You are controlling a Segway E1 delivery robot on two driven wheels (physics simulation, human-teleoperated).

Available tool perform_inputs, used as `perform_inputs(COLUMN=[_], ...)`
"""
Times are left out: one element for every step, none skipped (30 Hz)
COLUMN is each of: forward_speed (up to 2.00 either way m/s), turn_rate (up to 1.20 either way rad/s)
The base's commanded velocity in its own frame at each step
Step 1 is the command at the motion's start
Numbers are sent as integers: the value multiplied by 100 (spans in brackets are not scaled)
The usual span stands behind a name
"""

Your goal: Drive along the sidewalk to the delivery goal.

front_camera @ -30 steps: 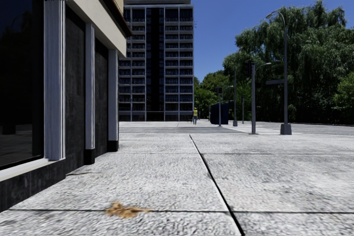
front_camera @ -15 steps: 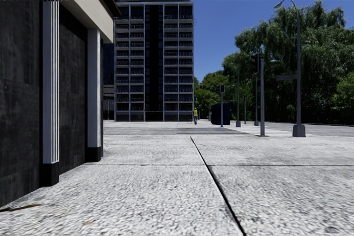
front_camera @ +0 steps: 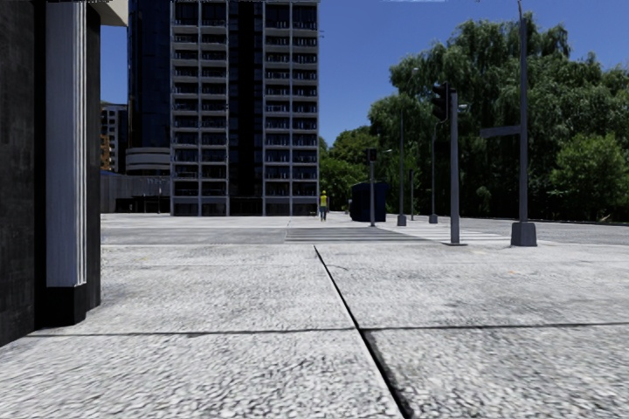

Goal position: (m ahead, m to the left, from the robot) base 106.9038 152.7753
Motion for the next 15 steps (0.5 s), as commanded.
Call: perform_inputs(forward_speed=[200, 200, 200, 200, 200, 200, 200, 200, 200, 200, 200, 200, 200, 200, 200], turn_rate=[-39, -39, -39, -39, -39, -34, -34, -10, 0, 0, 0, 0, 0, 0, 0])
